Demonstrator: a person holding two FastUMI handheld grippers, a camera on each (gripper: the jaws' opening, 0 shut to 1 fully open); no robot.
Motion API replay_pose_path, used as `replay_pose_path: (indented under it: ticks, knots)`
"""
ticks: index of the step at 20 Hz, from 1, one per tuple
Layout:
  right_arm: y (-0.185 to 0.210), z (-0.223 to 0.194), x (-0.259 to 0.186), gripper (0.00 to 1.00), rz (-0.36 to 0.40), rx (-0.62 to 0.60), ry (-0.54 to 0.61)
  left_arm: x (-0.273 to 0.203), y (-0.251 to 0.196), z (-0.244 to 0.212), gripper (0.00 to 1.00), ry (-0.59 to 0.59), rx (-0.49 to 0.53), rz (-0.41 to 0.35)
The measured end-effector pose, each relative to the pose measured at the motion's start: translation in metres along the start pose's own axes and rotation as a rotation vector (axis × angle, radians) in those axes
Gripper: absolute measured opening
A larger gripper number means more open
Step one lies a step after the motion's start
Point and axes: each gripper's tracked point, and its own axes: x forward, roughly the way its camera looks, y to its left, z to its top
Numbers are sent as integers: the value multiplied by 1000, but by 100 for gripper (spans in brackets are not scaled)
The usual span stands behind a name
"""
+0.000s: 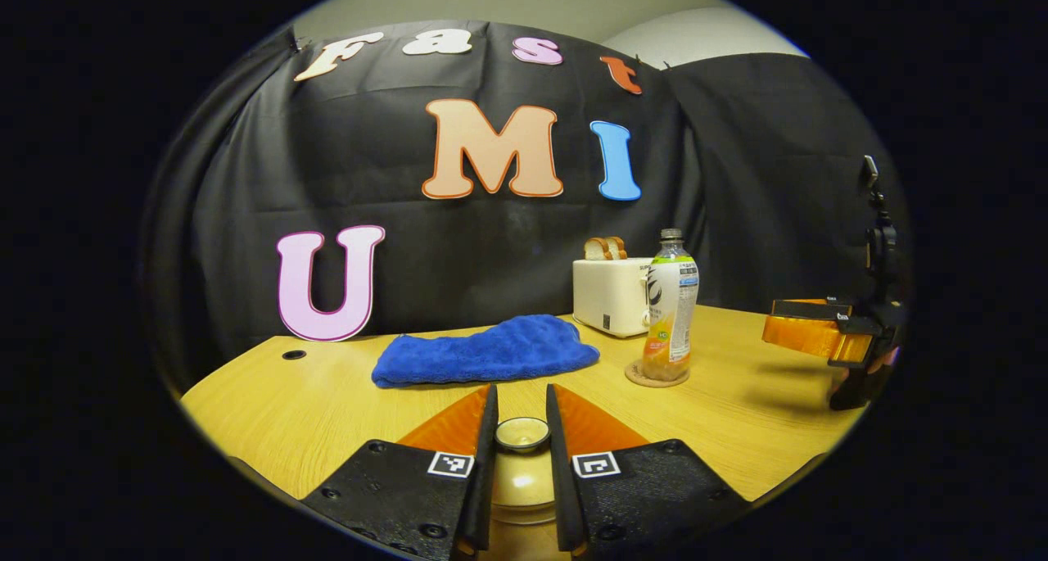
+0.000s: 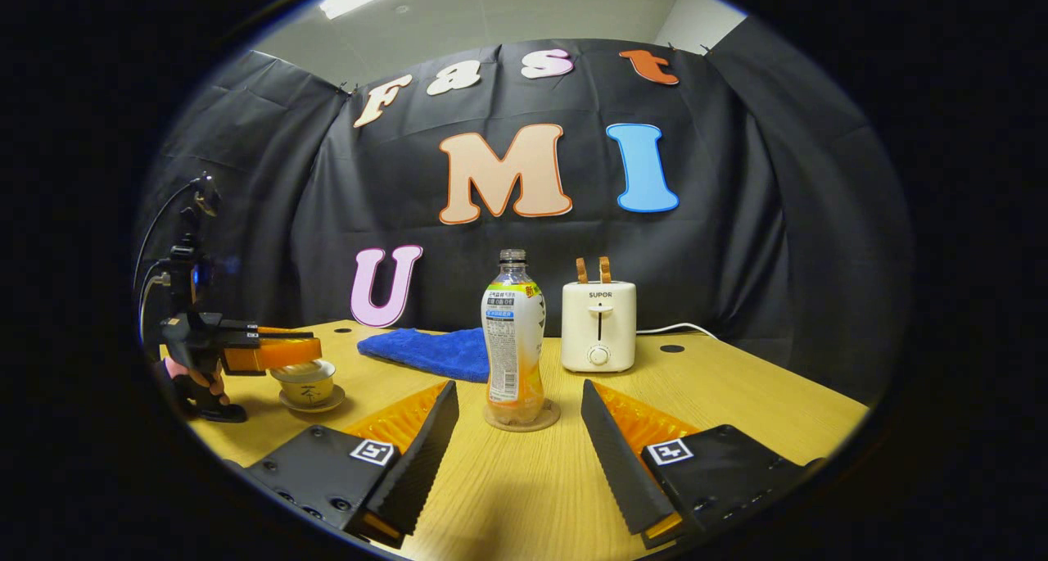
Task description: Open the teacup lid with one hand, grasp the water bottle and pour water into the teacup with the other hand; after pouring, place the water bottle on the coaster and then close the teacup lid.
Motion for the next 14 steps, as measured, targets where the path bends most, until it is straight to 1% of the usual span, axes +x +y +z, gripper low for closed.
replay_pose_path:
  ticks: [1, 2, 5, 6, 7, 10, 12, 13, 14]
  knots:
    - [0, 0, 0, 97, 0, 0, 0, 2, 0, -2, 29, 11, 4, -4]
    - [0, 0, 0, 95, 0, 0, 0, 4, 0, -4, 29, 24, 5, -5]
    - [0, 1, 0, 95, 0, 0, 0, 7, -1, -10, 29, 64, 10, -8]
    - [0, 0, 0, 97, 0, 0, 1, 8, 0, -11, 29, 75, 13, -6]
    - [0, 1, 0, 93, 0, 1, 1, 8, -1, -13, 29, 84, 17, -4]
    - [1, 0, 0, 97, 0, 0, 1, 9, 0, -14, 29, 97, 20, 3]
    - [1, 0, 0, 97, 0, 0, 1, 9, 0, -14, 35, 101, 22, 4]
    - [1, 1, 0, 95, 0, 0, 1, 8, 0, -14, 35, 99, 21, 5]
    - [1, 1, 0, 95, 0, 0, 1, 8, 0, -14, 35, 96, 20, 5]
